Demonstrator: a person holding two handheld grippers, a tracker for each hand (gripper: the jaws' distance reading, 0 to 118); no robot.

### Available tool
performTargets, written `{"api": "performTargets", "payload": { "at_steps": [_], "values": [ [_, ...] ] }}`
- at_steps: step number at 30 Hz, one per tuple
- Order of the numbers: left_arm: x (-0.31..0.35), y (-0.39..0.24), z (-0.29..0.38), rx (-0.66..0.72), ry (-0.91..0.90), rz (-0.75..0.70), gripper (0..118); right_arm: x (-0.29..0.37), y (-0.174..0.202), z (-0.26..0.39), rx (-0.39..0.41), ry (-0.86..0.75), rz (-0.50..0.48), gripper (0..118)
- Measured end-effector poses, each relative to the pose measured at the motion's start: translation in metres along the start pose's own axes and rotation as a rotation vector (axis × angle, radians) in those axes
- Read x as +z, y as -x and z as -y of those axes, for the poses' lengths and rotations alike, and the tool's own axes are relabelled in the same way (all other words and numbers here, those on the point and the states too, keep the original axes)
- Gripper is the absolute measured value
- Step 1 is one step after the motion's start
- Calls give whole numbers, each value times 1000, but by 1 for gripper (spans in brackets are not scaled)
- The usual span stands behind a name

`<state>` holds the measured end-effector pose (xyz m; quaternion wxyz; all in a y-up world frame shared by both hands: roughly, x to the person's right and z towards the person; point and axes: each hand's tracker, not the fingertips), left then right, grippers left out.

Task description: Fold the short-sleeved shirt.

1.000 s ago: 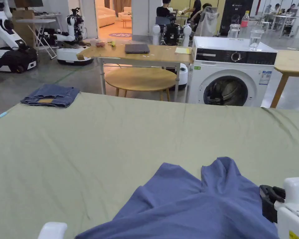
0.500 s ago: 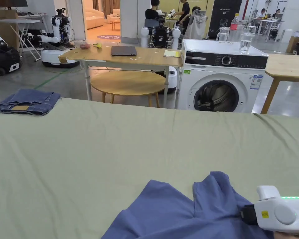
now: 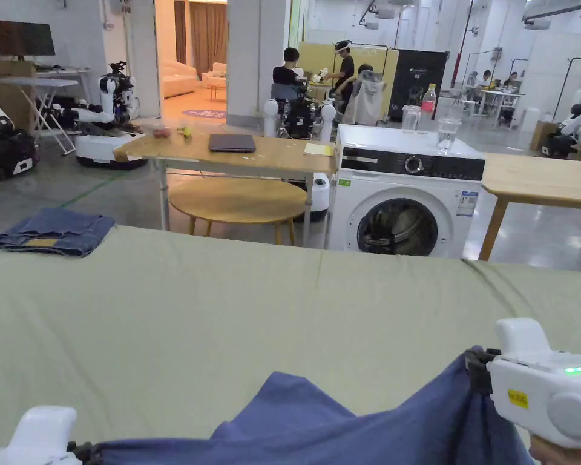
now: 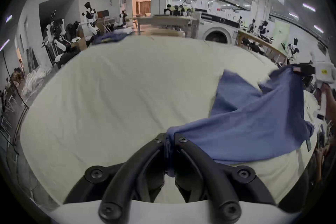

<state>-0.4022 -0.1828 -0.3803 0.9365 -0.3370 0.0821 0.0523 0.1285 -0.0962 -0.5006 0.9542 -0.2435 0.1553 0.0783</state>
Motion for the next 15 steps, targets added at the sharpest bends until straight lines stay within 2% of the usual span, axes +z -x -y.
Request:
{"api": "performTargets", "payload": {
  "at_steps": [5,9,15],
  "values": [
    [24,-14,-89,-18,-154,-33,2,71,-9,-75,26,-176,15,1],
    [49,-29,-166,-54,-264,-70,1,124,-14,-140,49,-334,65,1],
    [95,-48,-279,-59,-425,-119,1,169,-27,-230,16,-495,121,1]
  ]
}}
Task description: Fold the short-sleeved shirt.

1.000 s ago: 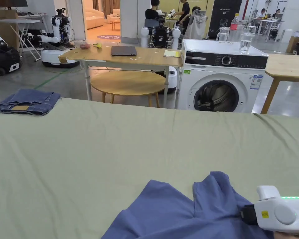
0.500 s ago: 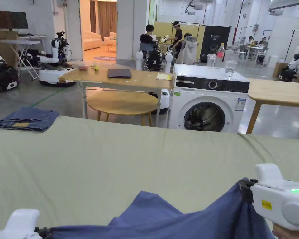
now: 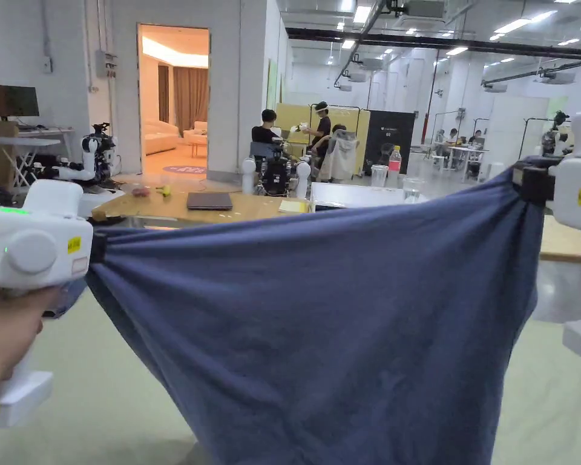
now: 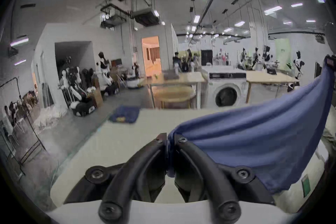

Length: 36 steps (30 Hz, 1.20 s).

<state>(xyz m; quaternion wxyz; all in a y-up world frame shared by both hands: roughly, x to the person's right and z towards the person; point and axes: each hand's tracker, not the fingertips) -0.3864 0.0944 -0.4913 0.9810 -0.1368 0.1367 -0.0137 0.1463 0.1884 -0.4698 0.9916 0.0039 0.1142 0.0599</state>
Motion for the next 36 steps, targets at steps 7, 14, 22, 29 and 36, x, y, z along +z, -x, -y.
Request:
{"api": "performTargets", "payload": {
  "at_steps": [7,14,22,29,36],
  "values": [
    [16,-8,-108,-2,-154,-34,1,1,-15,-69,-64,-159,44,1],
    [23,-14,-109,-55,-201,-39,1,-3,-28,-60,-109,-166,52,1],
    [-21,-34,18,-60,-55,-40,1,-28,-32,63,-96,1,67,1],
    [7,-38,72,-123,-24,-34,1,12,-43,115,-117,51,56,1],
    [110,-21,160,-151,18,36,1,141,-15,193,-160,144,7,1]
  ]
}}
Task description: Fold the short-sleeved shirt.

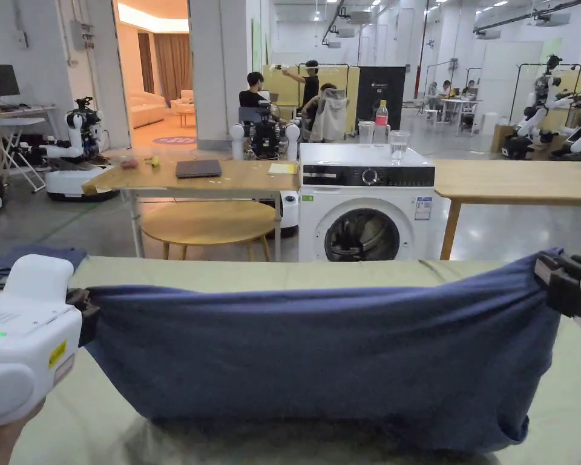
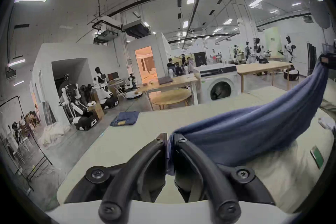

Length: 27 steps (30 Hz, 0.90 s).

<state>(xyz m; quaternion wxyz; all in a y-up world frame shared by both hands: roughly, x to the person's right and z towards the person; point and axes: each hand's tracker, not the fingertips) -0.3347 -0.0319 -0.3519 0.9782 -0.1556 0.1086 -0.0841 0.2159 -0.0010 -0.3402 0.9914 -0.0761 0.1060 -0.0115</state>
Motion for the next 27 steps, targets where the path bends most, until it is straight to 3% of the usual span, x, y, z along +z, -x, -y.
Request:
{"api": "performTargets", "payload": {
  "at_steps": [3,8,11,14,15,16,18,19,22,25,26,27],
  "values": [
    [32,0,67,39,97,38,1,39,14,68,5,125,12,1],
    [49,-8,195,85,357,104,1,69,45,199,152,405,33,1],
    [52,-10,252,90,515,81,1,68,59,255,129,603,-5,1],
    [58,-6,265,153,517,72,1,67,59,267,85,645,25,2],
    [61,-6,262,147,503,77,8,68,60,264,69,639,26,6],
    [63,-7,258,139,488,84,36,70,58,257,64,628,35,25],
    [76,-13,245,130,477,73,94,76,58,244,49,580,67,95],
    [80,-14,240,127,473,89,107,79,61,237,33,559,60,117],
    [115,-23,222,162,315,136,107,105,73,214,-12,395,13,118],
    [133,-40,215,131,299,130,105,123,95,203,-2,280,-23,116],
    [138,-43,216,130,283,129,97,128,104,202,7,245,-8,105],
    [142,-44,218,137,244,134,73,132,111,201,3,225,-12,75]
  ]
}}
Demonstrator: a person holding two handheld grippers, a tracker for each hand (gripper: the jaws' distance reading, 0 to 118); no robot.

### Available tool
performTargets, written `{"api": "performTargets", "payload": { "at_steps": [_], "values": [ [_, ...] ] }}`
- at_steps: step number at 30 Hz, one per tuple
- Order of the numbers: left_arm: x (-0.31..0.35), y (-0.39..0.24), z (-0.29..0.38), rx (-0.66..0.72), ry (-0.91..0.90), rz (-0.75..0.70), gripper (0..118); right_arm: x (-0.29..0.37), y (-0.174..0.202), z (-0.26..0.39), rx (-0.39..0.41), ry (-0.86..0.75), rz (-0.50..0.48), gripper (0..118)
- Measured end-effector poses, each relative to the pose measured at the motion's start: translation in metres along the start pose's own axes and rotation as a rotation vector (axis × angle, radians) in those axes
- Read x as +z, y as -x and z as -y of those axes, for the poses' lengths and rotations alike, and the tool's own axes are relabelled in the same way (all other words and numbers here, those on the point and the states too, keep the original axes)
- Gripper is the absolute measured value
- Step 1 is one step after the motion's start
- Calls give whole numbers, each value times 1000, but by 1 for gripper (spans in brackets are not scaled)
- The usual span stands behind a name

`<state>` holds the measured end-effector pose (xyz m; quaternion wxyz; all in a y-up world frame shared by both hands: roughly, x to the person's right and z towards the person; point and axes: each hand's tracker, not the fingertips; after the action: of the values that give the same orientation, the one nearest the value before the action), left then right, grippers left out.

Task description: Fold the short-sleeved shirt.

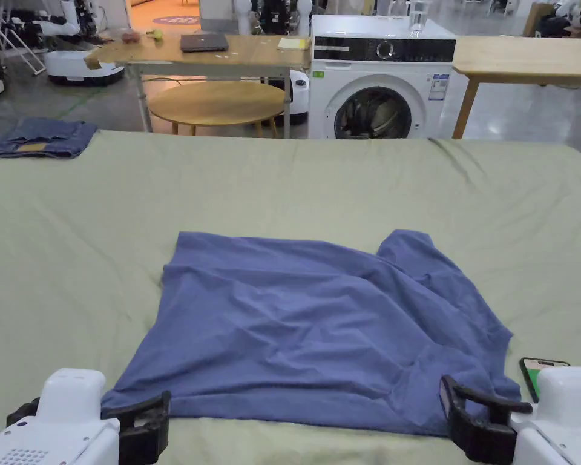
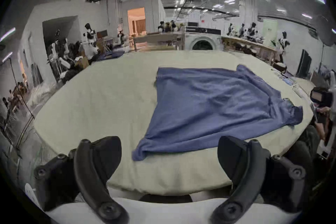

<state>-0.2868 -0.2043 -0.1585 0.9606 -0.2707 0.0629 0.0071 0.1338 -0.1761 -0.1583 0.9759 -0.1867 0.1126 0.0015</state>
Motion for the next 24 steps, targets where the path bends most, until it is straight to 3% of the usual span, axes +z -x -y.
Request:
{"api": "performTargets", "payload": {
  "at_steps": [1,2,5,7,16,17,18,19,20,21,24],
  "values": [
    [3,-2,4,6,-9,0,16,3,5,2,-20,-14,-38,5],
    [3,-2,7,4,-3,-7,3,4,11,5,-35,-28,-66,0],
    [2,0,16,-50,24,-58,0,4,32,24,39,-54,26,0],
    [-2,13,18,-25,81,-22,0,-4,33,32,32,-5,-49,0],
    [-25,56,34,30,151,-71,0,-16,26,37,32,89,-33,0],
    [-29,57,35,28,151,-71,3,-18,26,38,37,98,-31,0],
    [-34,57,36,26,152,-73,28,-20,20,38,34,109,-22,0],
    [-40,59,36,20,156,-76,76,-21,18,38,42,116,-20,0],
    [-47,60,35,9,176,-75,106,-22,15,37,50,120,-17,0],
    [-56,61,35,0,199,-73,114,-22,13,36,63,123,-3,0],
    [-76,61,31,-27,189,-76,111,-24,5,32,90,126,33,0]
  ]
}}
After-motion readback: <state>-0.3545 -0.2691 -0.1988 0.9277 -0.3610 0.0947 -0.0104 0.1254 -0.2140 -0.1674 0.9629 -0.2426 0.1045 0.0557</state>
